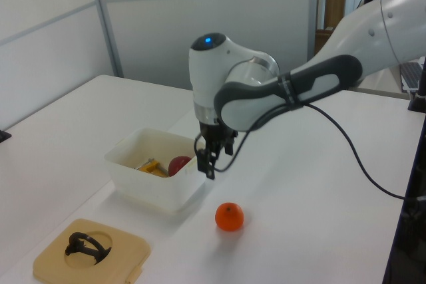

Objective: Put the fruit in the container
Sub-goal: 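Move the gripper down onto the orange tangerine and close it, then lift the tangerine and carry it over the container beside the apple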

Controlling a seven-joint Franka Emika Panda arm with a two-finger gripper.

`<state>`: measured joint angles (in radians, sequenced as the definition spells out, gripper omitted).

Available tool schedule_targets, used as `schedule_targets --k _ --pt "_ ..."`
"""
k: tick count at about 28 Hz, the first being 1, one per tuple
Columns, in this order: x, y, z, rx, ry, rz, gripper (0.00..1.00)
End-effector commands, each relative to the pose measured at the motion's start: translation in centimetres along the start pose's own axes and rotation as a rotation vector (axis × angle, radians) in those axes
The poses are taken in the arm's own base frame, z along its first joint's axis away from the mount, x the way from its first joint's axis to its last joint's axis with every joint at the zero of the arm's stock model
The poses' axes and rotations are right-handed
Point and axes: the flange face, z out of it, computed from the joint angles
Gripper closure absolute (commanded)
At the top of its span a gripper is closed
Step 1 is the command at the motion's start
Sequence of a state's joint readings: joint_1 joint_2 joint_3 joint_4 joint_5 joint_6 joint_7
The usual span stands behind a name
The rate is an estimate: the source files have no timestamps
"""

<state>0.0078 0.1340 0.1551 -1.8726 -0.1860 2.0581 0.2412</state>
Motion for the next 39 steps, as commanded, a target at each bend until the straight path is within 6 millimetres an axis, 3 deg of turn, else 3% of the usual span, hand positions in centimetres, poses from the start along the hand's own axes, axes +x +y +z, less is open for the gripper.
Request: schedule_targets --k 1,6,12,25,26,27,28,31,32,36,39 --pt "-2.9 -0.7 1.9 -0.017 -0.056 -0.062 0.0" --pt "-3.8 -1.6 4.6 -0.015 -0.099 -0.117 0.0" --pt "-2.8 -2.6 8.5 0.01 -0.087 -0.123 0.0" --pt "-2.4 -4.9 11.3 0.03 -0.08 -0.151 0.0" --pt "-2.4 -4.9 11.3 0.03 -0.08 -0.151 0.04" --pt "-2.4 -4.9 11.3 0.03 -0.08 -0.151 0.24" --pt "-2.3 -4.8 11.2 0.03 -0.078 -0.151 0.37" --pt "-2.3 -4.8 10.8 0.029 -0.072 -0.151 0.64" --pt "-2.2 -4.7 10.5 0.029 -0.068 -0.149 0.78" --pt "-1.5 -4.1 8.4 0.026 -0.036 -0.138 0.84" --pt "-0.3 -2.9 4.9 0.02 0.005 -0.113 0.84"
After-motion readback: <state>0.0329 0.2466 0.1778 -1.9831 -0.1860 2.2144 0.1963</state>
